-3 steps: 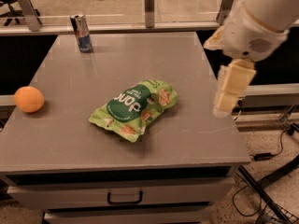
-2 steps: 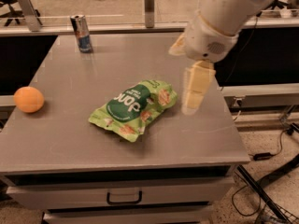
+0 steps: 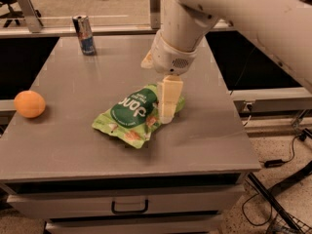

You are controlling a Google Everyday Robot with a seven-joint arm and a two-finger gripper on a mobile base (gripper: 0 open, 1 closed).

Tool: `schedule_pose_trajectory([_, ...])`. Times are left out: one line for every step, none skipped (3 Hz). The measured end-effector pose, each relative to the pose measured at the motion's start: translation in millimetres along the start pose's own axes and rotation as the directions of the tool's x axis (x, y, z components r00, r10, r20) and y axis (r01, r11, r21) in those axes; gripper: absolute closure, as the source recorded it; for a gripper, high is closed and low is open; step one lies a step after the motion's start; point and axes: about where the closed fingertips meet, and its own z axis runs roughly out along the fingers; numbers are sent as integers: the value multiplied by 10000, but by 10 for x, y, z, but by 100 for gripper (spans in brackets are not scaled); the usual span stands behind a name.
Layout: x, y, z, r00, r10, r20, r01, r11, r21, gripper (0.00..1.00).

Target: Move green rice chip bag near orange

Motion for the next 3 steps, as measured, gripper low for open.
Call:
schedule_pose_trajectory([-28, -108, 188, 9981, -585, -204, 582, 9982, -120, 0])
schedule_pose_trajectory([-70, -173, 301, 9936, -1088, -290, 1073, 9931, -470, 15])
schedule_pose_trajectory([-172, -173, 317, 9886, -1495, -154, 1480, 9861, -749, 46])
